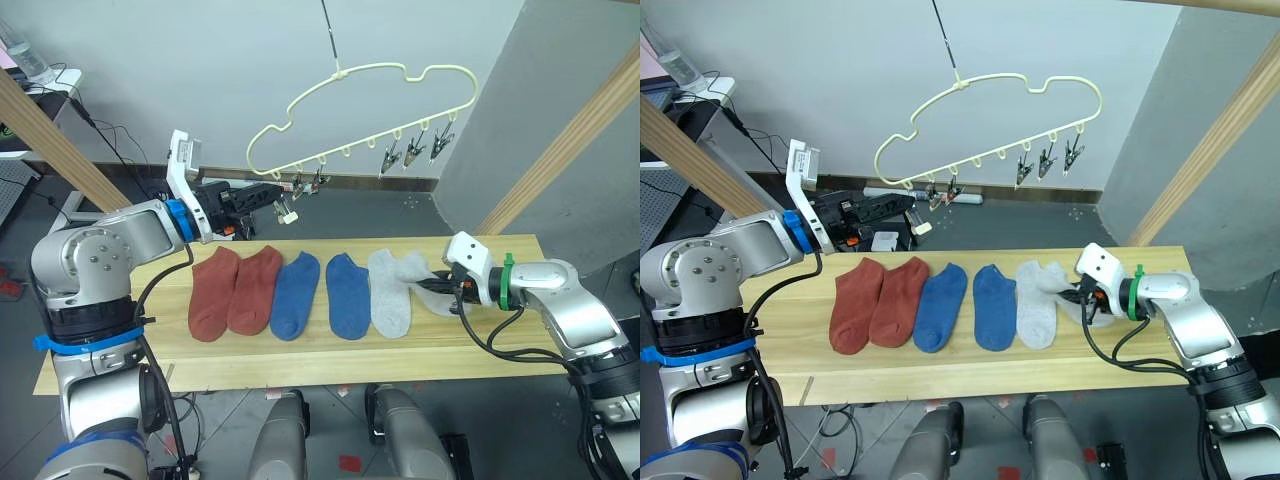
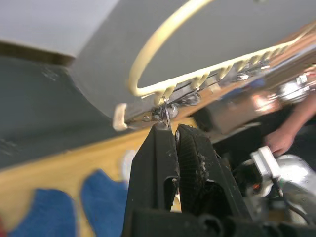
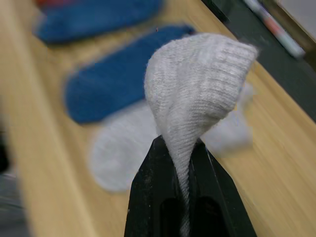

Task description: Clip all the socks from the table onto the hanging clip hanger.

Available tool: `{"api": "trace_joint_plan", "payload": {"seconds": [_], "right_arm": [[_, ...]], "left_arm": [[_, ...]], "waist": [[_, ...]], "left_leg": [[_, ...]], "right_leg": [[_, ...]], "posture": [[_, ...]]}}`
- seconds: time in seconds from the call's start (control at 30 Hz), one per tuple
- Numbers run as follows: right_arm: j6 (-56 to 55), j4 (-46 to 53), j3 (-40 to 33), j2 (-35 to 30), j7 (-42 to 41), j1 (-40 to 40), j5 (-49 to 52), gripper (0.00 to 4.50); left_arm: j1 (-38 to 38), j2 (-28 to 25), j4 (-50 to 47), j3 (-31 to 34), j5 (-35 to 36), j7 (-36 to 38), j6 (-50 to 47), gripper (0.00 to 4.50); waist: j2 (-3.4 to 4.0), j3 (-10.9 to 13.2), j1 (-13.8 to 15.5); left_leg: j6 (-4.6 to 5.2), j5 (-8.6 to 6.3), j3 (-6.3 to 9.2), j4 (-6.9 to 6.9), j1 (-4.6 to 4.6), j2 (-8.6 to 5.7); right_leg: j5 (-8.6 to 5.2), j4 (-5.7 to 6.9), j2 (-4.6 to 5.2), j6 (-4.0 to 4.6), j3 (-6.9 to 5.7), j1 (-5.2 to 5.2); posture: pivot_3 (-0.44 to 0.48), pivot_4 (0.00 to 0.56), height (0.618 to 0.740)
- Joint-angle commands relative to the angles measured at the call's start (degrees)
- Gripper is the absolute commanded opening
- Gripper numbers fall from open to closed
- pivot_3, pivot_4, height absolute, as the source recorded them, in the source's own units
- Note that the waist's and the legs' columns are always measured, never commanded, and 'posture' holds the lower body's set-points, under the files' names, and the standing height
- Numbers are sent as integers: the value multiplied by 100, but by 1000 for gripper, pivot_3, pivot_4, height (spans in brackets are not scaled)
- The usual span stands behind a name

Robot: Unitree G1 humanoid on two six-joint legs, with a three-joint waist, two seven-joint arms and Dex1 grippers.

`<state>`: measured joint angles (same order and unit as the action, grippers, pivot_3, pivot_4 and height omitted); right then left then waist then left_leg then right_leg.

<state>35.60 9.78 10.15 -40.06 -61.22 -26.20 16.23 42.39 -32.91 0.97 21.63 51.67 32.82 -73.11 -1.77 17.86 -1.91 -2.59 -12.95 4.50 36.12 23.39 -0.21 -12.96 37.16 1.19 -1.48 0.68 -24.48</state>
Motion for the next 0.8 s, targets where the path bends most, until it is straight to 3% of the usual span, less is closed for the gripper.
{"api": "trace_joint_plan", "payload": {"seconds": [0.03, 0.17, 0.33, 0.57, 0.8], "right_arm": [[716, 907, 224, 330, -292, -331, 835, 30], [643, 571, 884, 1289, -134, -816, 770, 30], [368, -368, 1214, 1999, -80, -1455, 563, 30], [94, -1351, 1135, 2390, -137, -1998, 422, 30], [139, -1726, 940, 2482, -162, -2159, 498, 30]], "left_arm": [[172, 12, 93, 373, 484, -28, -316, 0], [306, 84, 402, 574, 652, -197, -506, 0], [374, 134, 380, 641, 902, -305, -727, 0], [304, 112, 256, 728, 1165, -334, -804, 0], [223, 96, 179, 775, 1341, -456, -837, 0]], "waist": [[0, 0, 2], [-1, 0, 10], [-2, 1, 37], [-3, 1, 37], [-3, 1, 32]], "left_leg": [[0, 0, 1, 0, 0, 2], [-3, 2, 7, 3, 1, 4], [-24, 14, 5, 21, 24, -7], [-30, 17, 5, 33, 66, -11], [-34, 19, 4, 39, 65, -9]], "right_leg": [[0, 1, -1, 0, -1, 0], [0, 2, 1, 1, -6, -3], [10, 1, 25, 11, -3, -15], [23, 19, 35, 29, -5, -67], [22, 62, 36, 29, -4, -81]], "posture": [[25, 320, 740], [14, 317, 740], [15, 315, 740], [34, 314, 740], [37, 309, 740]]}}
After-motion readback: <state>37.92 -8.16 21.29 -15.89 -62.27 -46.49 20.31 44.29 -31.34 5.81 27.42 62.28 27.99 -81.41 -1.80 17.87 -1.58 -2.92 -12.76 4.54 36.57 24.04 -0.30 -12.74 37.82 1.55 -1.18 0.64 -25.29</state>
